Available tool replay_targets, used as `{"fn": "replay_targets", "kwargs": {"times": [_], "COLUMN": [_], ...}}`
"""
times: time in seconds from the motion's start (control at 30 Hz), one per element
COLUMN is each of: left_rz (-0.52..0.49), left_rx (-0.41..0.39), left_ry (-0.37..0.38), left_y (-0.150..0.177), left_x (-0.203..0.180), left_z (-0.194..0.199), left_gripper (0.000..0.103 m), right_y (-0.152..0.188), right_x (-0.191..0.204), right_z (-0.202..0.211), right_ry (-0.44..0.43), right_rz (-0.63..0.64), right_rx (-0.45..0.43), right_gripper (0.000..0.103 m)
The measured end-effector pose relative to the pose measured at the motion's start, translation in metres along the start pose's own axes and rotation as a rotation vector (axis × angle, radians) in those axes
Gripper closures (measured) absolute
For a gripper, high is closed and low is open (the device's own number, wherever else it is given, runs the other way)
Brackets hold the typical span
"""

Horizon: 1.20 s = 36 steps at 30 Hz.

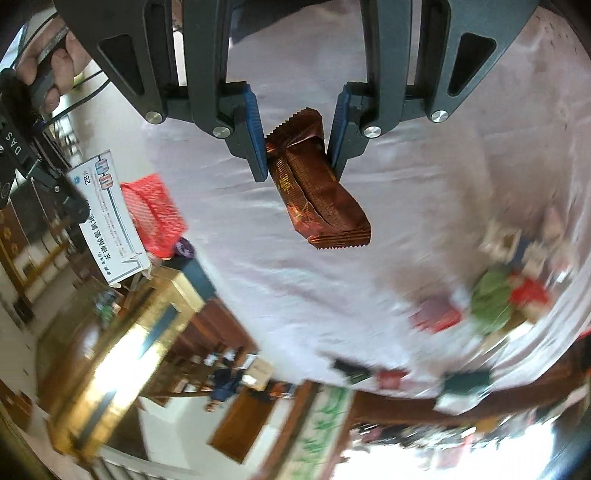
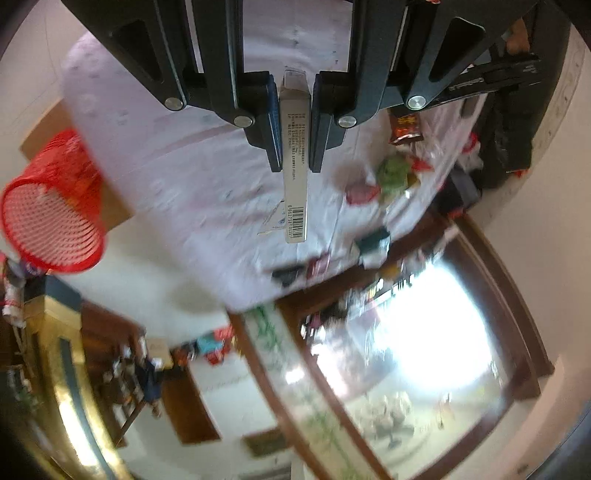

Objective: Collect trash
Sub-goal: 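Carry the brown wrapper and white box over the red basket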

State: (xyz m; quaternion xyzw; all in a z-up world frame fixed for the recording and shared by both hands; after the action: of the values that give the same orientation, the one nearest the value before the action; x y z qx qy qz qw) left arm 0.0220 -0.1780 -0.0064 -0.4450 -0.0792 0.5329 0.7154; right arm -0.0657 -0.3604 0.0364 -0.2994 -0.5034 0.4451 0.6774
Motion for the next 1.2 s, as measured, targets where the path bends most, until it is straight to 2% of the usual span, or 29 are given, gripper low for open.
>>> {"fn": "replay_targets", "kwargs": {"times": [0.13, 0.43, 0.67, 1.2], "left_rz": [-0.091, -0.191, -0.251, -0.310], "left_rx": [-0.024, -0.047, -0.056, -0.020], "left_ry": [0.081, 0.211, 0.268, 0.363], "left_y": [-0.014, -0.039, -0.053, -0.071], "left_x": [-0.053, -0.139, -0.186, -0.262], "left_z": [-0.008, -0.020, -0.034, -0.099], "left_gripper": [0.072, 0.072, 0.072, 0.072], "right_y": [-0.021, -0.059, -0.079, -0.113], "right_x": [-0.018, -0.056, -0.078, -0.142], "right_z": [0.035, 0.088, 0.104, 0.109], "right_ry": [0.044, 0.135, 0.183, 0.260], "right_rz": [-0.018, -0.041, -0.048, -0.091], "right_rx": [-0.092, -0.247, -0.310, -0.352], "right_gripper": [0.089, 0.089, 0.089, 0.089]}}
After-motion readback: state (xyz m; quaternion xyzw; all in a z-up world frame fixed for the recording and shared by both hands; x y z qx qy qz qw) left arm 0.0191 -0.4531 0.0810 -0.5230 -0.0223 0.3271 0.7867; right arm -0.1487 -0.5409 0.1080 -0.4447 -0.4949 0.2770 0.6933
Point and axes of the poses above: each gripper's, at about its wrist camera, not at the fingertips, and z roughly against the way its jaws point, x to its left, y to its underside, the point moved 3 cm from there along -z, roughly the way its jaws point, and after that the axes turned 12 degrees about -x, right-handed, at the moved point
